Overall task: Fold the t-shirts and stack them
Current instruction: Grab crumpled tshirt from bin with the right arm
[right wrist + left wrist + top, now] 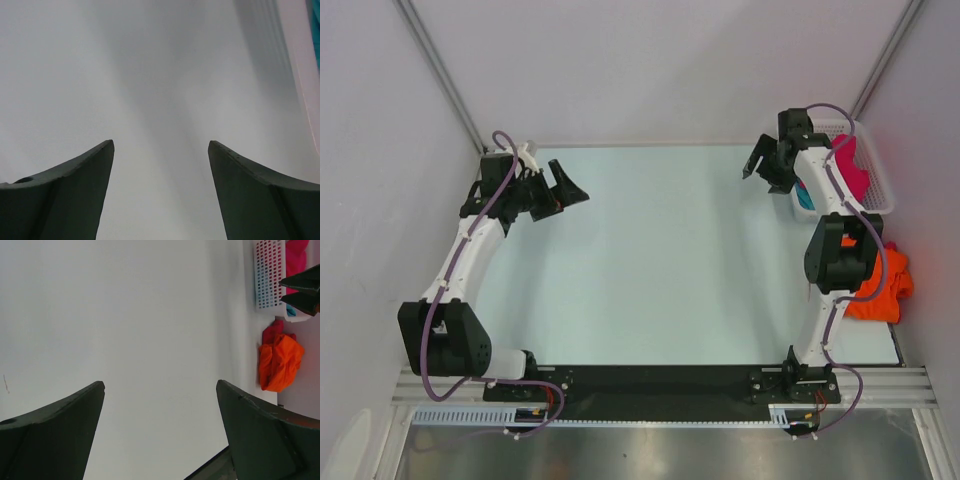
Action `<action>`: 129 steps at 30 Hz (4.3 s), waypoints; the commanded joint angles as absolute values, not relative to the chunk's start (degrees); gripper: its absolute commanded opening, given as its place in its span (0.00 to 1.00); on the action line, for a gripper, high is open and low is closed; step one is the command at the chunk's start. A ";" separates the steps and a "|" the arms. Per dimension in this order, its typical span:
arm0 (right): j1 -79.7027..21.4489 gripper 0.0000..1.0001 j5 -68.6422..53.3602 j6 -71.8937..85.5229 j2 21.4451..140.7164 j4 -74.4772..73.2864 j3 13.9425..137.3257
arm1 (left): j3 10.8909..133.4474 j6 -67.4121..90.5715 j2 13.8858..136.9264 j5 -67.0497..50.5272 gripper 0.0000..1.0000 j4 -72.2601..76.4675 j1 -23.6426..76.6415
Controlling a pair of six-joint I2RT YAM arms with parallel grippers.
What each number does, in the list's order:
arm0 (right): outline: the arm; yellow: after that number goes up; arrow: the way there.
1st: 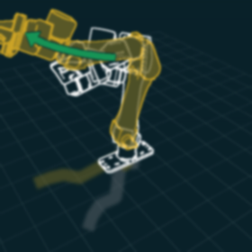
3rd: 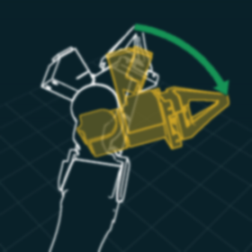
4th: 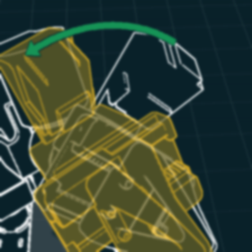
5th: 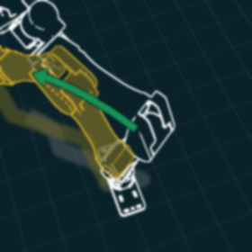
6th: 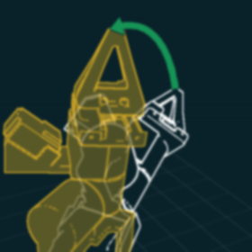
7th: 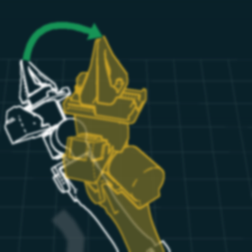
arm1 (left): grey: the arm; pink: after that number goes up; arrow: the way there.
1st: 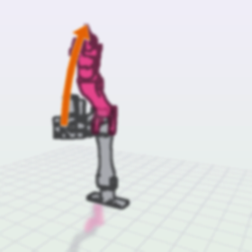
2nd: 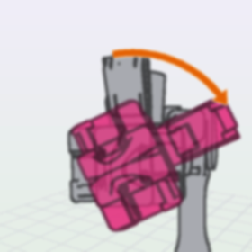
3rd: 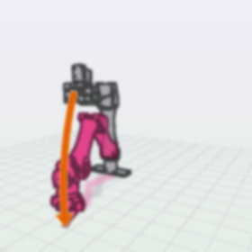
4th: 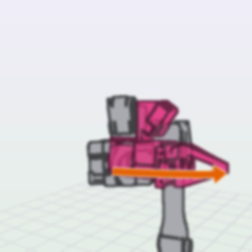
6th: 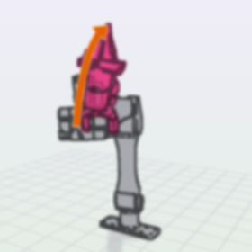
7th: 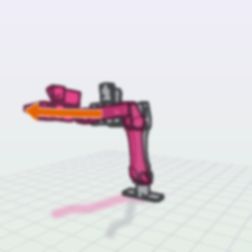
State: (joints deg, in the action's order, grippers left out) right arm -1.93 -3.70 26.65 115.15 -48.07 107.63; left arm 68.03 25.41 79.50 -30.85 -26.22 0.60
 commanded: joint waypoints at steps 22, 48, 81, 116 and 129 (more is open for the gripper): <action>9.40 0.85 -0.71 25.40 125.50 -50.00 116.98 | 64.69 24.34 77.08 -37.35 0.99 -23.30 -4.13; -1.98 0.00 -8.00 24.70 124.46 -40.26 102.22 | 61.52 28.30 77.78 -39.20 0.99 -19.07 -4.13; -60.82 0.05 -18.11 43.51 127.53 -24.00 89.03 | 61.35 26.02 69.17 -40.61 0.99 -24.17 -4.31; -56.08 0.64 -6.77 35.33 118.57 -42.97 110.30 | 65.48 26.81 61.70 -38.23 0.99 -28.74 -5.27; -51.34 0.64 -3.43 32.79 114.78 -48.86 111.80 | 64.69 28.74 63.28 -38.50 0.99 -25.05 -5.71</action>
State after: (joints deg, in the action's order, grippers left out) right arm -53.19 -5.63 34.72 116.73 -45.54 110.32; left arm 63.35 27.70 63.16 -37.93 -27.90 -4.86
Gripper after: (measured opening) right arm 0.644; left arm 0.993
